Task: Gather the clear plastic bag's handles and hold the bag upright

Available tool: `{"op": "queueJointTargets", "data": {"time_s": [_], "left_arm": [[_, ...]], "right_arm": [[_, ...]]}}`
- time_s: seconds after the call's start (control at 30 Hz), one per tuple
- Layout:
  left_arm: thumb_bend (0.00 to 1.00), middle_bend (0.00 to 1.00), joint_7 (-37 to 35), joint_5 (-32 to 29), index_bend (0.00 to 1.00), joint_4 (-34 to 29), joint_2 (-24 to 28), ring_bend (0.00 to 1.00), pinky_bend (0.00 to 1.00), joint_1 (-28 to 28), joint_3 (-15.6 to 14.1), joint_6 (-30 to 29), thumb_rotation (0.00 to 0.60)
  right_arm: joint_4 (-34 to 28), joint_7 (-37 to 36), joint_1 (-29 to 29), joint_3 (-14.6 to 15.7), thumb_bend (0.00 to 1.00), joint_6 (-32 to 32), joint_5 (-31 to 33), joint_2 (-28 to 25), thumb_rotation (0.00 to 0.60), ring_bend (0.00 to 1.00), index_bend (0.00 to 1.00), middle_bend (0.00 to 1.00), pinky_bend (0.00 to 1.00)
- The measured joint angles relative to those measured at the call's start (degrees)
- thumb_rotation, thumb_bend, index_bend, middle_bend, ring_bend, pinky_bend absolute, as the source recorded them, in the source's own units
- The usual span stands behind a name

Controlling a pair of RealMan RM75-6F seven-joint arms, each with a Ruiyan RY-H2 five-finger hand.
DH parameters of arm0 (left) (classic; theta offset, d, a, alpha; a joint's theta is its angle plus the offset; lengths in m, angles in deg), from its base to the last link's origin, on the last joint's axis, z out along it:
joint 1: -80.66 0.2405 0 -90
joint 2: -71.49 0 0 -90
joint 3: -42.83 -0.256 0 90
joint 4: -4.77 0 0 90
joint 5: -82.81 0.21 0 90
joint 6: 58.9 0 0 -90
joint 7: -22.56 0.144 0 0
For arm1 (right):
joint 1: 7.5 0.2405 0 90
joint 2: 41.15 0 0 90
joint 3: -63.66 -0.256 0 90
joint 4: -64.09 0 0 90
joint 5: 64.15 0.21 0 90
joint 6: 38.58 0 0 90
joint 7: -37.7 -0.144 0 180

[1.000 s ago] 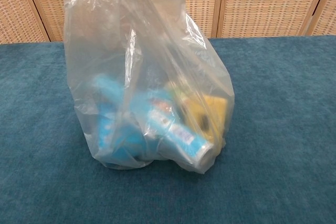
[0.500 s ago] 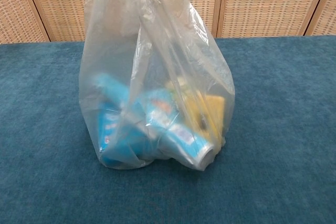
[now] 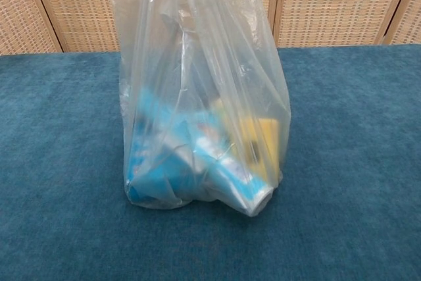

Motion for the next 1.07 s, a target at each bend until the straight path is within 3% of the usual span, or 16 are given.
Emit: {"op": "queueJointTargets", "data": {"time_s": [0.53,1.07], "left_arm": [[0.12,0.0,15.8,-10.7,0.0,-8.3,1.8,0.0,0.0,9.0,-4.8,0.6,0.6],[0.13,0.0,14.6,-9.5,0.0,-5.2,-2.4,0.0,0.0,11.3,-4.8,0.5,0.6]], "right_arm": [[-2.4,1.6,3.2,-0.9,1.0,-3.2,1.8,-5.4,0.6,0.92,0.67,0.84,0.77],[-2.3,2.6,7.7,-1.4,1.0,-5.4,7.9,-12.4,0.6,0.92,0.67,0.84,0.77]]}}
